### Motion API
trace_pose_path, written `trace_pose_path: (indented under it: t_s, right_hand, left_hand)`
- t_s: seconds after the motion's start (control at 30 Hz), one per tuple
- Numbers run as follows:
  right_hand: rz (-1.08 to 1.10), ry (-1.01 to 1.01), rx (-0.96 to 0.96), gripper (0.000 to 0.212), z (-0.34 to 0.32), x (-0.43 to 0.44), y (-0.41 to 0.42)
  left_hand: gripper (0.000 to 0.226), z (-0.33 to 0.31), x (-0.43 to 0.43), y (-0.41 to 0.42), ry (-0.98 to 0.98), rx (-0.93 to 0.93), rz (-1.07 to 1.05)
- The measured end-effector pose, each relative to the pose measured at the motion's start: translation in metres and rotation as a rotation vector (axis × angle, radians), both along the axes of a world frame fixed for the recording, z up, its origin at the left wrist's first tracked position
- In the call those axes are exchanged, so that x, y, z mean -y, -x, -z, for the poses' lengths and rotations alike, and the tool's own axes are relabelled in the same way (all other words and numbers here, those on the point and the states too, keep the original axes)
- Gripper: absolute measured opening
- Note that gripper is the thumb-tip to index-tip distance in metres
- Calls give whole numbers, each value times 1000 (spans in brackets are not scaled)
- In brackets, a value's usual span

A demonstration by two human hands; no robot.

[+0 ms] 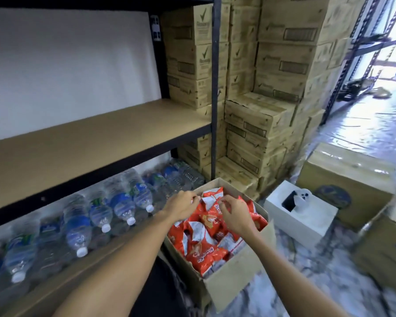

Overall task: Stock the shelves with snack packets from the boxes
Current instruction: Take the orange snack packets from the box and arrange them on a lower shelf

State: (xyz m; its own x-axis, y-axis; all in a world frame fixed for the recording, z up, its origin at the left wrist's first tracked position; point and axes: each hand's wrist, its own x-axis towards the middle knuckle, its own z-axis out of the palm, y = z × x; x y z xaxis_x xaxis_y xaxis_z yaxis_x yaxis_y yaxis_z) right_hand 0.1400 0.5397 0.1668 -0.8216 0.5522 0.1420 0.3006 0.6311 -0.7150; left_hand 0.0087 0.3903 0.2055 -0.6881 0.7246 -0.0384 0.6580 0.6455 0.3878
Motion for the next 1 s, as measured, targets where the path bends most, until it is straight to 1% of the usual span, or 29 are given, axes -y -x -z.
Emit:
trace_pose_path:
  t_s: [0.13,0.23,0.3,0.37,0.43,0.5,0.63,0.73,0.87,1.0]
  right_hand:
    - [154,50,50,18,29,-28,-22]
    - [227,68,90,21,49,-44,-32]
    - [287,80,71,23,62,-51,-32]
    - [376,97,45,18,72,-54,-31]
    - [471,115,23,30,78,-55,-29]
    - [525,150,10,43,88,-56,-26]
    - [550,272,-7,54,101,-58,-16]
    - [534,386,-5,54,106,-60,-9]
    - [520,502,-25,56,116,-60,-4]
    - [527,553,-60,56,114,-58,-2]
  left_hand:
    - [33,42,-32,5,35,71,48]
    - [27,69,-55,11,110,160,65]
    - [34,85,-68,14,148,195,66]
    - [48,102,-80,18,192,201,64]
    - [60,118,-89,22,211,213,50]
    - [62,130,-96,25,203,223,15]
    - [63,144,-106,29,225,256,-56]
    - [61,152,-109,31,234,271,-95]
    - [54,159,-108,33,211,223,-113]
    - [51,149,-103,34,180,191,-135]
